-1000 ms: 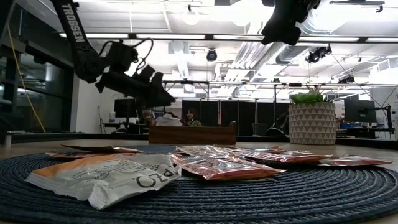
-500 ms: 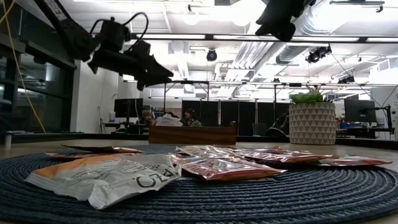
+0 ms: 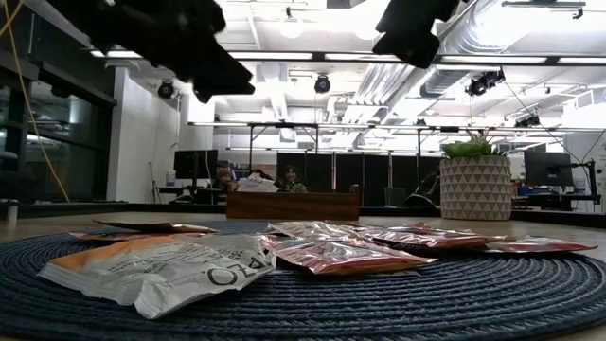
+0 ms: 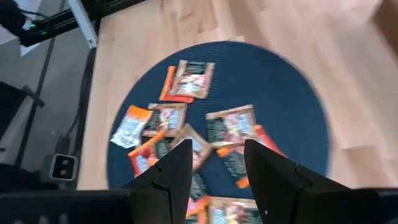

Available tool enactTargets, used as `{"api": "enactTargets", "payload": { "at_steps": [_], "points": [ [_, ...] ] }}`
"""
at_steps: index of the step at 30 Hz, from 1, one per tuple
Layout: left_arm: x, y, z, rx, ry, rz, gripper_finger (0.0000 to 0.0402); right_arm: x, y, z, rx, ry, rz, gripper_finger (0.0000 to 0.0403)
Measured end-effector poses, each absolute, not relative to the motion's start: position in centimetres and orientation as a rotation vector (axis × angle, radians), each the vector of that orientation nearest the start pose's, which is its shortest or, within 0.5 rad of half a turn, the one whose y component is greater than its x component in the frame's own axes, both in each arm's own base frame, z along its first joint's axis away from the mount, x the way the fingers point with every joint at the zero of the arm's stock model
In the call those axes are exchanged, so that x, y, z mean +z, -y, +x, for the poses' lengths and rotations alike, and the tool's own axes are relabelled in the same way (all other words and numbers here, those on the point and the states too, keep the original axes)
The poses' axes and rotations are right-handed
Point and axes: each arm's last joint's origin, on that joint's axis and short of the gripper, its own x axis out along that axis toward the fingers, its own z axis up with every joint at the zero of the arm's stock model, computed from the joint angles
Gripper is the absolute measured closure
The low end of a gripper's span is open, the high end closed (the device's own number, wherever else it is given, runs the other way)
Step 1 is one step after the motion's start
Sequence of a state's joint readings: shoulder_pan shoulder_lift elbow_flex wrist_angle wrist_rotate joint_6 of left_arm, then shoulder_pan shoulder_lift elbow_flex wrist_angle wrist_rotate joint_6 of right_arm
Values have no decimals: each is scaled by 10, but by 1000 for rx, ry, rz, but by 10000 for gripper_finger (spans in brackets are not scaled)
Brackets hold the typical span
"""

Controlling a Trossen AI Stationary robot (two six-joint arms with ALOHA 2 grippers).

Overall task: Pick & Place Tea
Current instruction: Put the white tea bag into the left section of the wooden organizer

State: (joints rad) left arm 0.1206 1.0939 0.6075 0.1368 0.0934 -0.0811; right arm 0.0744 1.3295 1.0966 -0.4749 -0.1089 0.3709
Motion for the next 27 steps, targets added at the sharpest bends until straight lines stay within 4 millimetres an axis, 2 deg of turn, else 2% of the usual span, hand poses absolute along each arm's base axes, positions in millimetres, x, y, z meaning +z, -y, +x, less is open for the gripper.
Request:
{"api": "enactTargets", "payload": {
  "at_steps": [6, 12, 20, 27],
  "points": [
    [238, 40, 228, -21, -405, -90, 236, 281, -60, 299, 73, -755, 396, 261],
    [230, 88, 216, -57, -450, -85, 236, 265, -95, 307, 60, -762, 433, 261],
    [203, 130, 212, -86, -545, -127, 236, 240, -132, 320, 71, -747, 505, 261],
    [179, 156, 221, -115, -549, -219, 236, 214, -149, 331, 78, -769, 507, 261]
  ]
}}
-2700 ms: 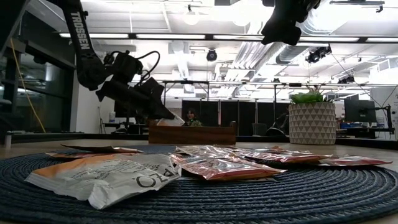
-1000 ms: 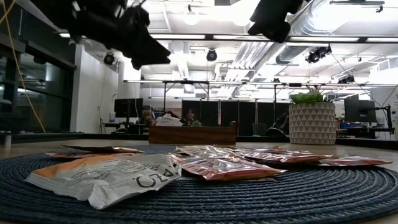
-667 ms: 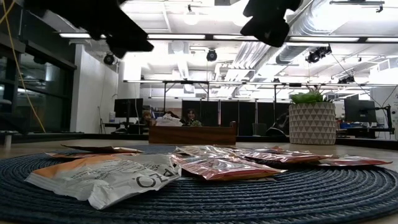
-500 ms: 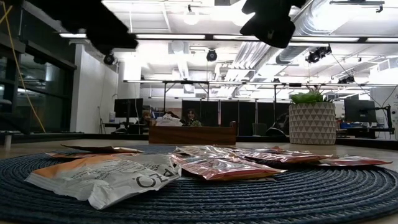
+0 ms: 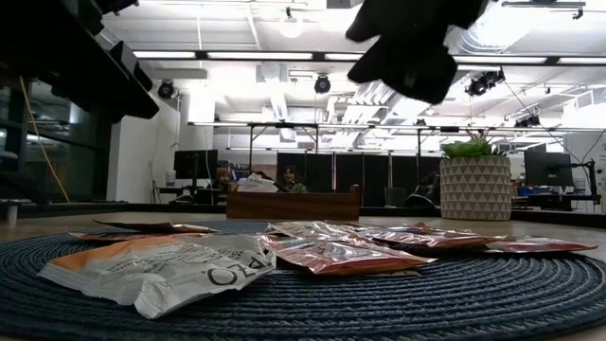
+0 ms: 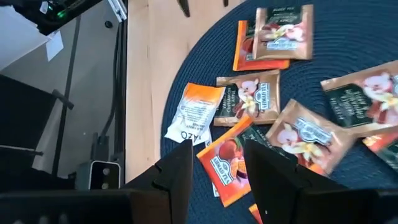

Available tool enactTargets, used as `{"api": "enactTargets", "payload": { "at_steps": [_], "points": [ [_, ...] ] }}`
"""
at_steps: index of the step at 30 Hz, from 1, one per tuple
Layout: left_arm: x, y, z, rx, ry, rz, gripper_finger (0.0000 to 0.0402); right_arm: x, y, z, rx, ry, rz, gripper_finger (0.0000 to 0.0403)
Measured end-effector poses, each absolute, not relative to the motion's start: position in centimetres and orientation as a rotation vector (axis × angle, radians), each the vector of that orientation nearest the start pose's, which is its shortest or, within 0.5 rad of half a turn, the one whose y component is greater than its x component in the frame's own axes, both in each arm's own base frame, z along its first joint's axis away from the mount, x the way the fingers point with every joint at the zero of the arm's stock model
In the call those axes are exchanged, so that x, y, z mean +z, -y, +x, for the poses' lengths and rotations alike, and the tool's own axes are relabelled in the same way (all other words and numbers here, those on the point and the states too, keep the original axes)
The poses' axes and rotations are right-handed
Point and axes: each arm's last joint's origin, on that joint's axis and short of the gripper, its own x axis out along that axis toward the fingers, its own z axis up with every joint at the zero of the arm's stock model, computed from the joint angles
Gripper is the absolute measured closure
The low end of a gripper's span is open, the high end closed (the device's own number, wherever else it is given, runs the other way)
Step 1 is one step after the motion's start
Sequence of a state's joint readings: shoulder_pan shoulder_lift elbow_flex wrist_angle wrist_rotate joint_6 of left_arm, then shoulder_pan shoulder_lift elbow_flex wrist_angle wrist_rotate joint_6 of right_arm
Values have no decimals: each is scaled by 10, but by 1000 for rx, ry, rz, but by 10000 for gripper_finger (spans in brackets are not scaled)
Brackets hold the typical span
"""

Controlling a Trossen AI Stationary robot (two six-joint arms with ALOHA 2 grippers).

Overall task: Pick & Place Tea
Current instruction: Put the white tea bag into the left section of the wooden organizer

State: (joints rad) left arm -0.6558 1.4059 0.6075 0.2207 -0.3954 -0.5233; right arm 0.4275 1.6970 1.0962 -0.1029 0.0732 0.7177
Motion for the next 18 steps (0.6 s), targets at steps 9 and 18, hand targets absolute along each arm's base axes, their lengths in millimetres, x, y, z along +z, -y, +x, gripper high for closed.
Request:
{"api": "enactTargets", "payload": {
  "at_steps": [9, 18],
  "points": [
    [158, 172, 234, -112, -509, -434, 236, 183, -159, 351, 190, -768, 534, 261],
    [146, 183, 231, -108, -545, -511, 236, 159, -165, 365, 272, -732, 542, 261]
  ]
}}
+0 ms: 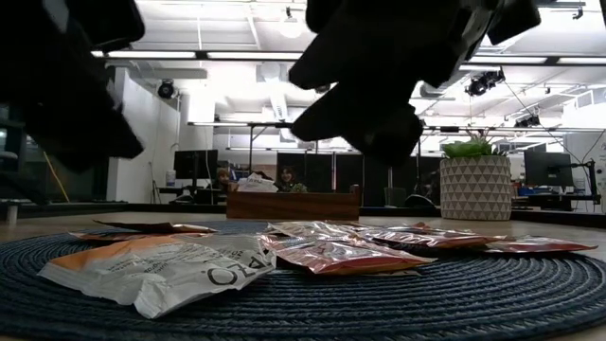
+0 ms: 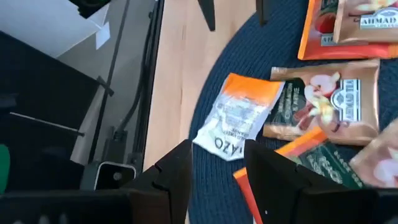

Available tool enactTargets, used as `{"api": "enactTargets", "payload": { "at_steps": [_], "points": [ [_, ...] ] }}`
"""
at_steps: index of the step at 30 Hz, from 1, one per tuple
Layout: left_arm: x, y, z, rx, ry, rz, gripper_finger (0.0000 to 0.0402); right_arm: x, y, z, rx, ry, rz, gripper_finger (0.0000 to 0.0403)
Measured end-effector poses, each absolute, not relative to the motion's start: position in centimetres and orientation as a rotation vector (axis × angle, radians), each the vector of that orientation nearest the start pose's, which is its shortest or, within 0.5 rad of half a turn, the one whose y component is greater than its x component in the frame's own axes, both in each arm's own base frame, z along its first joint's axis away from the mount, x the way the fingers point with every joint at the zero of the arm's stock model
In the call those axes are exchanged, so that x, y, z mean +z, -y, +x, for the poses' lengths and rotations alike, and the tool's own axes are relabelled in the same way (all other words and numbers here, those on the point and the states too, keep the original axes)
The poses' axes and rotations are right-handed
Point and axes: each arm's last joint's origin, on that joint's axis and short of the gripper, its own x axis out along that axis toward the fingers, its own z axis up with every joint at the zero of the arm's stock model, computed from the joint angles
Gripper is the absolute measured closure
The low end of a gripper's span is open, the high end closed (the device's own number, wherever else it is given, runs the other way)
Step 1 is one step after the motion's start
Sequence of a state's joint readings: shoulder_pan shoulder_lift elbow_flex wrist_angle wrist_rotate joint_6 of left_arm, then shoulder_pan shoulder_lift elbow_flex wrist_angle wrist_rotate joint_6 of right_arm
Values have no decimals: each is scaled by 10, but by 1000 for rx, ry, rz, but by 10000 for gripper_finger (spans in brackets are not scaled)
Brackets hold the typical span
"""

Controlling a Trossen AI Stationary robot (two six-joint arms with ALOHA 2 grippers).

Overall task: Pick & Place Tea
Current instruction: Put the white tea bag into the left section of the wooden organizer

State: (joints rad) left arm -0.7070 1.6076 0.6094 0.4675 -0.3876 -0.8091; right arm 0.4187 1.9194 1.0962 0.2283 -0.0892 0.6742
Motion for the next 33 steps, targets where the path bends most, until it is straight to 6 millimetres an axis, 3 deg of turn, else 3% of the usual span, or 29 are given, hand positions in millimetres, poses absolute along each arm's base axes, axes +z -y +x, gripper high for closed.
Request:
{"api": "enactTargets", "payload": {
  "at_steps": [14, 20, 33],
  "points": [
    [146, 198, 217, -56, -534, -564, 236, 137, -169, 373, 308, -719, 528, 261],
    [154, 209, 230, -32, -601, -452, 236, 138, -169, 374, 308, -701, 501, 261],
    [123, 237, 267, 39, -691, -429, 236, 131, -169, 375, 284, -693, 472, 261]
  ]
}}
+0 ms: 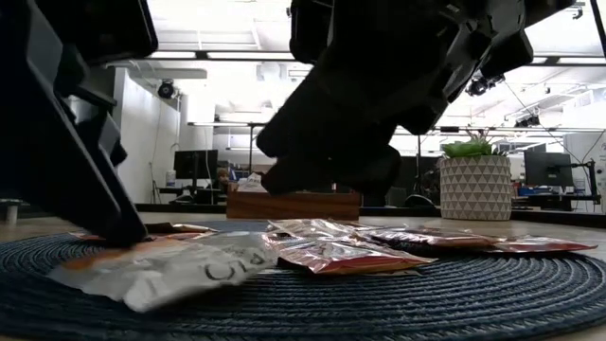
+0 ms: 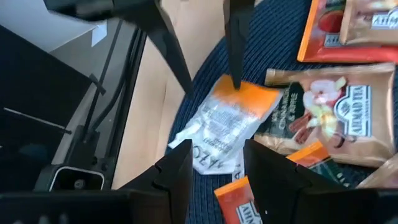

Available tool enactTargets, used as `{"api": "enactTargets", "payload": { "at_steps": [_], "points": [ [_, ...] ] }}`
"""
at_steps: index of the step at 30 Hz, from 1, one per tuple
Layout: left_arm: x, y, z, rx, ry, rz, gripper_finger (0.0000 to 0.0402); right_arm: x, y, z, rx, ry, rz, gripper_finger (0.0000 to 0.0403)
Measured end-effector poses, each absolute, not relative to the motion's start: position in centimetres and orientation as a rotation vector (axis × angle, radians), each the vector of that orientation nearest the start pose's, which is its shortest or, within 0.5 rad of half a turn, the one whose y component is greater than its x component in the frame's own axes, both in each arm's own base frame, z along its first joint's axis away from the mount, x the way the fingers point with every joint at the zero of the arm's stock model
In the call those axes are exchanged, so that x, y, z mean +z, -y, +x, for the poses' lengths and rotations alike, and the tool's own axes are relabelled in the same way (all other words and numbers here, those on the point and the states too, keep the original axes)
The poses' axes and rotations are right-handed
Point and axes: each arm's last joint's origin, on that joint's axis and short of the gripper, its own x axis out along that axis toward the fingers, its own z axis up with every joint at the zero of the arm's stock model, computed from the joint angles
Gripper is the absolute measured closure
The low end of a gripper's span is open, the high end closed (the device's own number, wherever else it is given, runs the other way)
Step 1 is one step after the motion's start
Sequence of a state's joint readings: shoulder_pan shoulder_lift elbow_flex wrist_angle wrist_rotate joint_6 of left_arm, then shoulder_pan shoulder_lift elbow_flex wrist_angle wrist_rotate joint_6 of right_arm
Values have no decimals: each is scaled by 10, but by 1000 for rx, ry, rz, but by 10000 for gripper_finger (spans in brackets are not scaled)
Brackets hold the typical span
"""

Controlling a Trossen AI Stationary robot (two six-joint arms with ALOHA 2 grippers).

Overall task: Pick & Place Tea
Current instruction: Put the white tea bag into the left section of the wooden organizer

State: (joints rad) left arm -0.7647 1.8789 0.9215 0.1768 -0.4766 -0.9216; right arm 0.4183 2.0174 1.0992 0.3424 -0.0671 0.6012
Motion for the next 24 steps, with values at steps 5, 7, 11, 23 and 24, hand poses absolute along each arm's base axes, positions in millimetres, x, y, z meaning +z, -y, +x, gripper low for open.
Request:
{"api": "enactTargets", "payload": {
  "at_steps": [5, 7, 11, 23, 24],
  "points": [
    [117, 238, 267, 72, -695, -456, 236, 129, -168, 374, 274, -700, 442, 261],
    [116, 237, 266, 86, -706, -447, 236, 129, -168, 375, 271, -699, 443, 261],
    [115, 236, 265, 102, -722, -427, 236, 129, -168, 374, 270, -705, 440, 261],
    [114, 235, 264, 105, -733, -423, 236, 128, -176, 370, 359, -682, 210, 261],
    [114, 235, 264, 105, -733, -423, 236, 127, -179, 368, 387, -669, 113, 261]
  ]
}}
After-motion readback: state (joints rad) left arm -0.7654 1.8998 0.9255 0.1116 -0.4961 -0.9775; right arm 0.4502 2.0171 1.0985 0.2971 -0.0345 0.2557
